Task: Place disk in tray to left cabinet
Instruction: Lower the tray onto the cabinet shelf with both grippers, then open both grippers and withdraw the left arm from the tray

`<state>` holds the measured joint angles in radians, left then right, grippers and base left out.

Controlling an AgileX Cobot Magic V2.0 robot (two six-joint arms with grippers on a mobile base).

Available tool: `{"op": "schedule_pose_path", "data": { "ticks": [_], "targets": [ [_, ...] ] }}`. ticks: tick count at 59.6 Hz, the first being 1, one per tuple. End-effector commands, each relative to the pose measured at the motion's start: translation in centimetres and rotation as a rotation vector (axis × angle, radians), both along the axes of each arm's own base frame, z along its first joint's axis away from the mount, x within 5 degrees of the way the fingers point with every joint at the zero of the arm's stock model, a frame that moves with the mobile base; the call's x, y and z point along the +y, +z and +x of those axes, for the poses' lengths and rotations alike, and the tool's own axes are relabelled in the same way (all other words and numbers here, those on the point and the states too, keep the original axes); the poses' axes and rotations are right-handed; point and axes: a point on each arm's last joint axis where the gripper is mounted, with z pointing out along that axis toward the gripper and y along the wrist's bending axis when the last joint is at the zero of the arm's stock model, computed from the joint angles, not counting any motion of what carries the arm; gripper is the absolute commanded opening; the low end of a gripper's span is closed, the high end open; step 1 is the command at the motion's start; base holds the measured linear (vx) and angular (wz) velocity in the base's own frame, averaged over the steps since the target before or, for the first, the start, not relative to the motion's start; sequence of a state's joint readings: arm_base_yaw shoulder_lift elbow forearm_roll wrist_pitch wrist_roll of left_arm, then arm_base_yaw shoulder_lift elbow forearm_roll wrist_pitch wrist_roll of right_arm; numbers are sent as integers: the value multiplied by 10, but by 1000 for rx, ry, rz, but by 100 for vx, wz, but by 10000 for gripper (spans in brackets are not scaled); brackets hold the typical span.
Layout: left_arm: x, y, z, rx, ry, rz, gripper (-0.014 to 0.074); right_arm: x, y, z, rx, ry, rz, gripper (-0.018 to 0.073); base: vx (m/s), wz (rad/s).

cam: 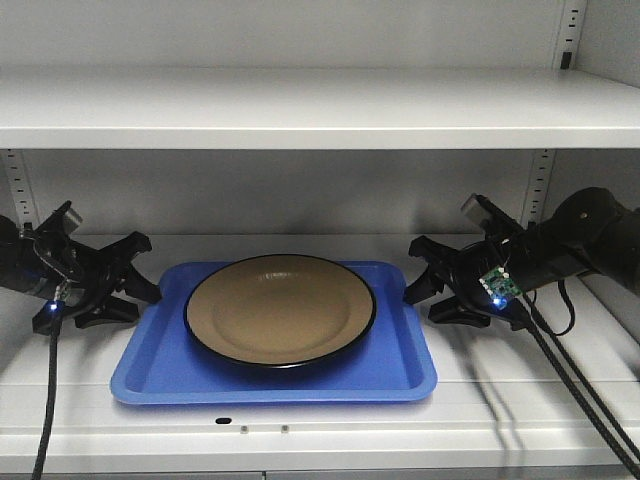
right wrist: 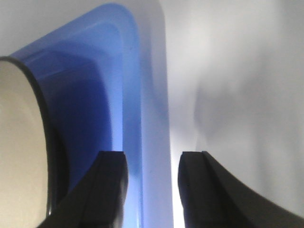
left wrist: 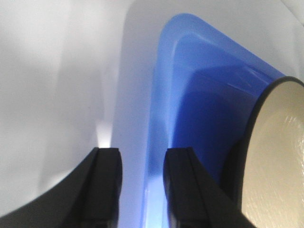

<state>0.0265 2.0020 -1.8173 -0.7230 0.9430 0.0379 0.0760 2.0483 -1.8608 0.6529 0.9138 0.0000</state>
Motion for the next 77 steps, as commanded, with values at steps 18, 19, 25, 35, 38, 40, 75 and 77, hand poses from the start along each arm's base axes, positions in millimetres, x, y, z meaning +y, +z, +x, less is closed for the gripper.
{"op": "schedule_pose_path", "data": {
  "ticks": [18,19,25,35,38,40,75,77],
  "targets": [
    [-2,43,-10,-119,14,-40,358,-2,46,-9,-136,-16,35,351,0,0],
    [-2,43,-10,-119,14,-40,358,-2,46,-9,-137,-17,35,351,0,0],
    [-2,43,-10,-119,14,-40,358,-2,46,-9,-139,-18,35,351,0,0],
    [-2,42,-10,-117,14,-34,358,-2,46,-9,-139,-18,35,351,0,0],
    [-1,43,-11,-119,15,-31,356,-2,46,-9,-139,-18,35,351,0,0],
    [-1,45,-12,-124,16,-31,354,-2,46,-9,-139,-18,35,351,0,0],
    [22,43,-123,-296,260,163,347,-2,46,-9,-139,-18,34,351,0,0],
    [24,43,-132,-316,261,199,337,-2,46,-9,-139,-18,34,351,0,0]
  ]
}}
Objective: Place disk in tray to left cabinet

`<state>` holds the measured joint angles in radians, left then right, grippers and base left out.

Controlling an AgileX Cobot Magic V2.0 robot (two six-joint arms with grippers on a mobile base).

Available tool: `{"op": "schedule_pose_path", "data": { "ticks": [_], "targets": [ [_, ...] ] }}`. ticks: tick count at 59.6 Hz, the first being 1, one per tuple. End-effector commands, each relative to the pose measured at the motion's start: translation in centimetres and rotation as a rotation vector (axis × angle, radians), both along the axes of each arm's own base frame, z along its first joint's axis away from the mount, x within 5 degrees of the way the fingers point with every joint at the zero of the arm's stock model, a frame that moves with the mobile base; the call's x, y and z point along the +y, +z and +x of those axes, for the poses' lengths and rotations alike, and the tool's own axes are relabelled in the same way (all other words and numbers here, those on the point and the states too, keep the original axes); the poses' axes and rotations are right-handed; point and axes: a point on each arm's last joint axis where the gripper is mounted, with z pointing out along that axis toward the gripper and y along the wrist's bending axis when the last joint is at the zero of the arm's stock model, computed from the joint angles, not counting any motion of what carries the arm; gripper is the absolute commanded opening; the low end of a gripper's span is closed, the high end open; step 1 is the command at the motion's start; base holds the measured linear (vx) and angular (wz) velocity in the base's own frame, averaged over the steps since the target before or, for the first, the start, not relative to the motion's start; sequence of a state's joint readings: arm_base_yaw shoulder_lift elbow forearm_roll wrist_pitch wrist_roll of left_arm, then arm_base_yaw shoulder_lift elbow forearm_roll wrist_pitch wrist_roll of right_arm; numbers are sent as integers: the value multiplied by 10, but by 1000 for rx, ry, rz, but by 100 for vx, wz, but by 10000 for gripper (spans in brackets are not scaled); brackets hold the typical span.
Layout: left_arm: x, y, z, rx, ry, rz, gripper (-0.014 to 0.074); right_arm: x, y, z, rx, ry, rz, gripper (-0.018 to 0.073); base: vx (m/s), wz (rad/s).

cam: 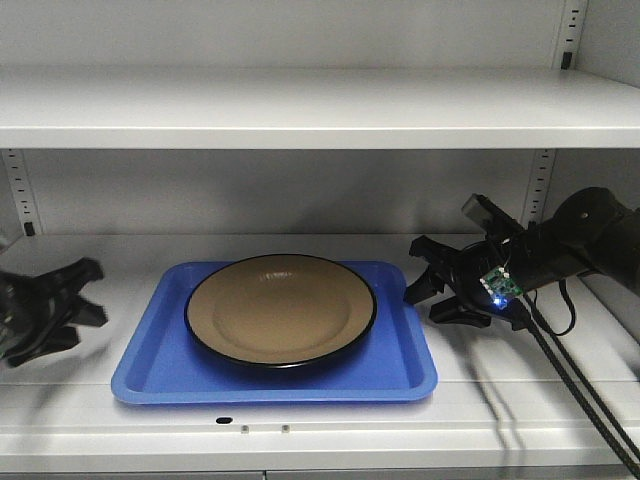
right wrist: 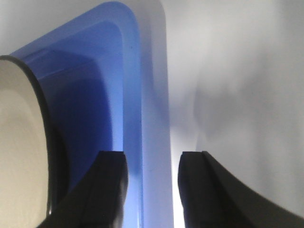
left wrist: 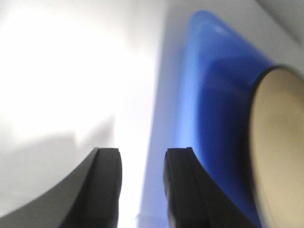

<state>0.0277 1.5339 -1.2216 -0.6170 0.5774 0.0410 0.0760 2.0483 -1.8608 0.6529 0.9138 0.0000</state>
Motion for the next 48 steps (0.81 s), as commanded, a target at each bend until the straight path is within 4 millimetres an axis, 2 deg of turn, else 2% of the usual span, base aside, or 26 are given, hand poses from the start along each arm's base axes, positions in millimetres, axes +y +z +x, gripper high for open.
{"op": "schedule_pose_path", "data": {
  "ticks": [1,10,25,35,48],
  "targets": [
    [7,28,-26,-162,50,81,331,-2,46,-9,-139,-18,34,351,0,0],
    [13,28,-63,-235,64,198,242,-2,46,-9,-139,-18,34,351,0,0],
    [20,7,-128,-377,128,309,-7,-2,46,-9,-139,-18,34,351,0,0],
    [23,-22,-169,-458,138,409,-8,-2,46,-9,-137,-17,35,351,0,0],
    [23,-60,-211,-538,117,505,-6,-2,46,-9,-138,-18,35,351,0,0]
  ]
}}
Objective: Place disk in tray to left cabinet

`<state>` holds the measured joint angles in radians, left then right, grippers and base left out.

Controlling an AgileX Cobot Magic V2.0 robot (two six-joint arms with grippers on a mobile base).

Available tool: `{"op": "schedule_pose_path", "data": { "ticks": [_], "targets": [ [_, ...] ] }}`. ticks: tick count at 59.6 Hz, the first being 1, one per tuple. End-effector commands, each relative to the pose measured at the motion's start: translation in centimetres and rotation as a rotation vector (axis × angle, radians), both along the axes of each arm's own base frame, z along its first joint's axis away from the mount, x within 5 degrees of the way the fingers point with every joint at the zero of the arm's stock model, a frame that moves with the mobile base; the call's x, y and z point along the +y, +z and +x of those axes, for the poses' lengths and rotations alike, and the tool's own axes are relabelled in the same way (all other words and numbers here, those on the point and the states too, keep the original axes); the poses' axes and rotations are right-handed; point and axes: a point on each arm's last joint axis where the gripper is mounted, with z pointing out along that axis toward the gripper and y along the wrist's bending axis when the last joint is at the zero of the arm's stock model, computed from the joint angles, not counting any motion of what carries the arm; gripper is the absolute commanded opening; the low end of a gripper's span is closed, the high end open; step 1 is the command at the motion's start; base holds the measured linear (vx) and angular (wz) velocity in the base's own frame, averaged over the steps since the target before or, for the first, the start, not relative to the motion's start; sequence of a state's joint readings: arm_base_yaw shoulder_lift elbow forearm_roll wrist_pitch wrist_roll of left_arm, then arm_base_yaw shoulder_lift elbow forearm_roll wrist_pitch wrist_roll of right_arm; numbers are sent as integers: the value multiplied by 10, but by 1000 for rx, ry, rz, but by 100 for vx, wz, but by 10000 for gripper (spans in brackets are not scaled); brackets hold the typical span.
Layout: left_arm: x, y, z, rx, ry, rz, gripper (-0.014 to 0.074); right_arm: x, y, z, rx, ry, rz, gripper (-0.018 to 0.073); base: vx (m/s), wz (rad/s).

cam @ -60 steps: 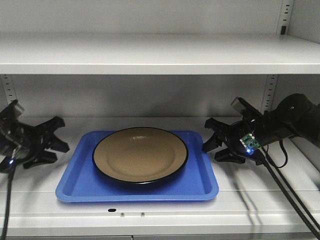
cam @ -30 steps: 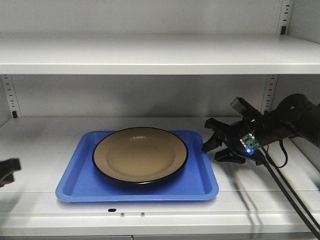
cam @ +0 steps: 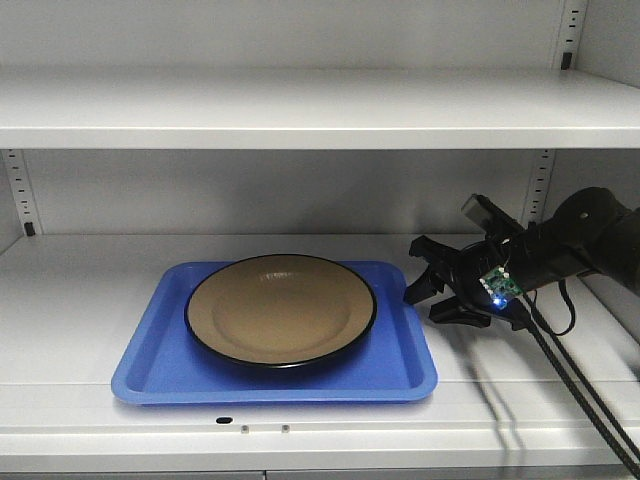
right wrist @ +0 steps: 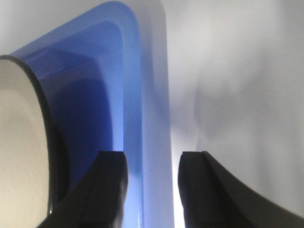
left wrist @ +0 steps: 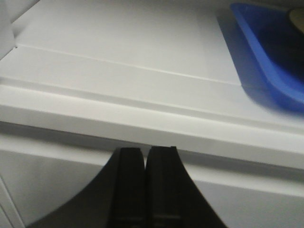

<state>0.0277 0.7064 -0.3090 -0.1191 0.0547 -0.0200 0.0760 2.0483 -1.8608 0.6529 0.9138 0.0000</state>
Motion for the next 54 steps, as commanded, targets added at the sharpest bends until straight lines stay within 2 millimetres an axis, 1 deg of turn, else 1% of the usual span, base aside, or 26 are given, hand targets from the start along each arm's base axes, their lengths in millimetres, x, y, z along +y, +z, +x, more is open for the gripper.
{"op": "schedule_pose_path", "data": {
  "ticks": [1,18,27,31,42,54],
  "targets": [
    [0,3,-11,-149,-3,38,-6,-2,46,-9,-138,-18,35,351,0,0],
    [-2,-32,-54,-264,-13,54,-3,-2,46,-9,-138,-18,35,351,0,0],
    [-3,-53,-70,-330,-19,55,-3,-2,46,-9,-138,-18,35,351,0,0],
    [-3,-54,-75,-331,-30,54,-3,-2,46,-9,-138,-18,34,351,0,0],
    [-4,-48,-85,-440,-48,60,-3,-2,46,-9,-138,-18,35,351,0,0],
    [-4,-49,-84,-424,-48,60,-3,-2,46,-9,-137,-17,34,351,0,0]
  ]
}}
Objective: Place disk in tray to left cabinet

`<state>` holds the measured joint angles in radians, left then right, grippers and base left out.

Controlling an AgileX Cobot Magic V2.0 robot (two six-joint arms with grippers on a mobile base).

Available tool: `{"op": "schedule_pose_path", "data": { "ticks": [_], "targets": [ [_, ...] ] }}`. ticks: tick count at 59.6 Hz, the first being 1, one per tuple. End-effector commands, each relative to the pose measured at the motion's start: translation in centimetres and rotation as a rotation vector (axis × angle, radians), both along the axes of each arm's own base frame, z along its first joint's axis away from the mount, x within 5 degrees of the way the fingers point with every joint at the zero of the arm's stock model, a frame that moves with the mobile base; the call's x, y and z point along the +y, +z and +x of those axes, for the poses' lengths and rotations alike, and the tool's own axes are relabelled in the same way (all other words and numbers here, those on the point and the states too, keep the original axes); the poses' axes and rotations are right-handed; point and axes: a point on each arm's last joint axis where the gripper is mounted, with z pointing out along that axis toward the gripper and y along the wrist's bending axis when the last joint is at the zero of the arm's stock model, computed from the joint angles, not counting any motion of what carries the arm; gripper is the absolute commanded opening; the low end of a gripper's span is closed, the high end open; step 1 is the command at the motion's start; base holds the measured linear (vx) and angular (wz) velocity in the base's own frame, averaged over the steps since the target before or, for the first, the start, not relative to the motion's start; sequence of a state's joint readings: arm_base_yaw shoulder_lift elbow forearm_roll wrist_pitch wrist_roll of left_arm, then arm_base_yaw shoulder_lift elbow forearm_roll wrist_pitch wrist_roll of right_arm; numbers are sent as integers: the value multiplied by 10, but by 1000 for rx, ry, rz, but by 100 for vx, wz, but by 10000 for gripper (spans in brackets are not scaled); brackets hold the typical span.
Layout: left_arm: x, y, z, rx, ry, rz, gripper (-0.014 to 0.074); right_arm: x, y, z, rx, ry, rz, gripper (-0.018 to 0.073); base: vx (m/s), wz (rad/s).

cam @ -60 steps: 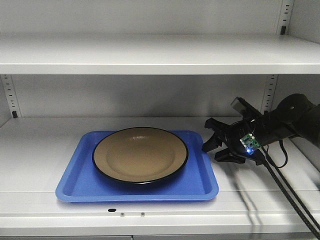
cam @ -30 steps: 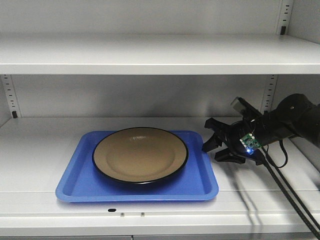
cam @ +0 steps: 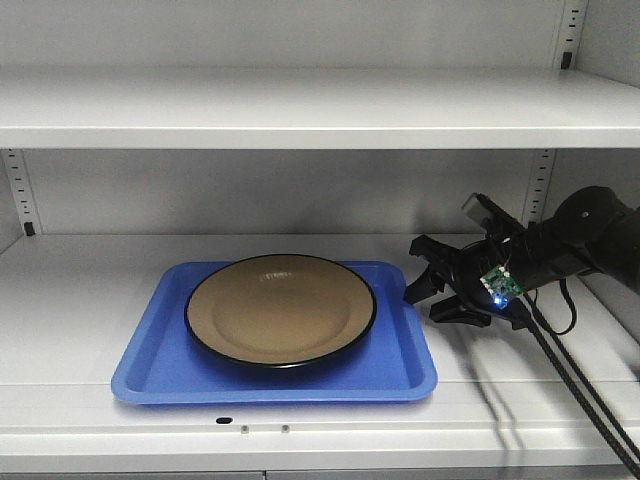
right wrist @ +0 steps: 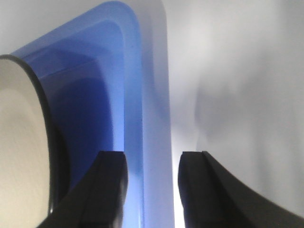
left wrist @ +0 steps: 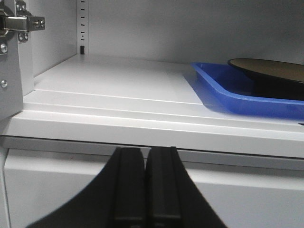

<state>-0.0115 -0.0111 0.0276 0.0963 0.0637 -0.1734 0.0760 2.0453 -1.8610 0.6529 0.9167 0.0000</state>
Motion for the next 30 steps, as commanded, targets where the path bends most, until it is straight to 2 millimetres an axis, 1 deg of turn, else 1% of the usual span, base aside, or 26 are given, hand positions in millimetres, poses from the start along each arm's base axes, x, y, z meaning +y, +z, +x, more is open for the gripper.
{"op": "schedule_pose_path", "data": {
  "ticks": [1,30],
  "targets": [
    [-1,0,0,-52,-13,-4,-3,-2,45,-8,-137,-20,34,351,0,0],
    [-1,0,0,-52,-13,-4,-3,-2,45,-8,-138,-20,35,351,0,0]
  ]
}}
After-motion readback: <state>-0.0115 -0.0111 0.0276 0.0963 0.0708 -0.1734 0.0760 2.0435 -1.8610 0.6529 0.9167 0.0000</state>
